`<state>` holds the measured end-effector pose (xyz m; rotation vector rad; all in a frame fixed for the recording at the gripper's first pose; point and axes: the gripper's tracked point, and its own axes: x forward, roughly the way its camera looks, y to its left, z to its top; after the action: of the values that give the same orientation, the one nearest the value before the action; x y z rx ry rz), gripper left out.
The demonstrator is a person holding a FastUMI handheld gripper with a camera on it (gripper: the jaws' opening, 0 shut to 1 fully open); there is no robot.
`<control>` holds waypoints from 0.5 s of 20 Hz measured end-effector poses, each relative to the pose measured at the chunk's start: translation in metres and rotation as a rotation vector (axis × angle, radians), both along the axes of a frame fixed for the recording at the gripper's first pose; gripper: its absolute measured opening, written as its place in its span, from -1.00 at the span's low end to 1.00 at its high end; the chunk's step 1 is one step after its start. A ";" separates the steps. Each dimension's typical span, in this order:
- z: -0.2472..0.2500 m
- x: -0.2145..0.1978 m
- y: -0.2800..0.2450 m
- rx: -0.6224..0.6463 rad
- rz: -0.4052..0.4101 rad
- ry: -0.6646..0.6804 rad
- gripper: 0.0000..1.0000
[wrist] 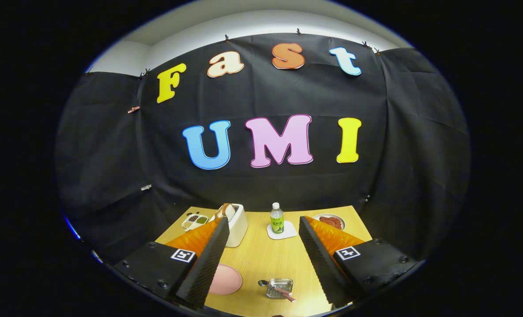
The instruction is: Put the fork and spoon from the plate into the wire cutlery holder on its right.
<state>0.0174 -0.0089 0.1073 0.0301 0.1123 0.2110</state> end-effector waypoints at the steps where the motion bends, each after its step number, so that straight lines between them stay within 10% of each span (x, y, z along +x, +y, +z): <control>1: 0.003 -0.001 -0.001 0.007 -0.011 -0.015 0.98; 10: -0.005 -0.003 0.019 0.011 -0.037 -0.037 0.98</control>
<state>0.0148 0.0103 0.1022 0.0392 0.0739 0.1752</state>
